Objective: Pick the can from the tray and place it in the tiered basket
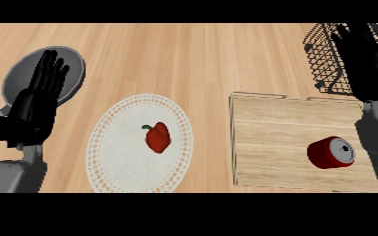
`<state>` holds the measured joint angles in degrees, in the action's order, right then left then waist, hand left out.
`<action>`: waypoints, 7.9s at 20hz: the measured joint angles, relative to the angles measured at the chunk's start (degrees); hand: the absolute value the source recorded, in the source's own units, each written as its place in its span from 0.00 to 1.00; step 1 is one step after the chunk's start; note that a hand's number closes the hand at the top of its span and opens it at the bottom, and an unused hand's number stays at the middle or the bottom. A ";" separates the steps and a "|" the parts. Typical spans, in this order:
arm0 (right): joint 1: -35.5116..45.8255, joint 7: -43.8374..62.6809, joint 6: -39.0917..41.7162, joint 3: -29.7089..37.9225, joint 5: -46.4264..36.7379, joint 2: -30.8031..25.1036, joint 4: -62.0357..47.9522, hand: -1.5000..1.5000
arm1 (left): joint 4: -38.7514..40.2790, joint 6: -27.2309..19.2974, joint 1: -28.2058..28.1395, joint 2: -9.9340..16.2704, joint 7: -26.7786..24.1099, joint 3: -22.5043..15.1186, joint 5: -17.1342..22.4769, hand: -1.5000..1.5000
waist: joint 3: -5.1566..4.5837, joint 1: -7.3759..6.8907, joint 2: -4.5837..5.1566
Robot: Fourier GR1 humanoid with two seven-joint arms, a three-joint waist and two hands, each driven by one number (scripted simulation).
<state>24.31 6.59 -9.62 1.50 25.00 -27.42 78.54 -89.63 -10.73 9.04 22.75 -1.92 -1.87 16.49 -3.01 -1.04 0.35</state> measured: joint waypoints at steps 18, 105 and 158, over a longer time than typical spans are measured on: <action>-9.60 4.89 58.22 13.53 40.96 -9.32 -11.46 0.00 | 1.22 -8.02 -0.65 -7.52 1.58 -10.05 -10.66 0.50 | 3.42 2.60 -0.13; -25.20 -40.20 40.51 2.96 -68.40 -25.89 18.98 0.00 | 1.20 -4.66 0.51 -16.28 4.88 -7.64 -21.04 0.50 | 3.02 0.96 -0.33; -20.38 -40.14 27.11 -4.06 -86.08 -5.74 7.03 1.00 | 0.02 -1.30 -0.98 -20.74 5.19 -4.56 -25.90 0.50 | 2.72 0.89 -0.54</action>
<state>3.92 -33.56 17.49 -2.56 -61.08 -33.16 85.58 -89.61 -12.03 8.06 2.01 3.27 -6.43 -9.42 -0.29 -0.15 -0.19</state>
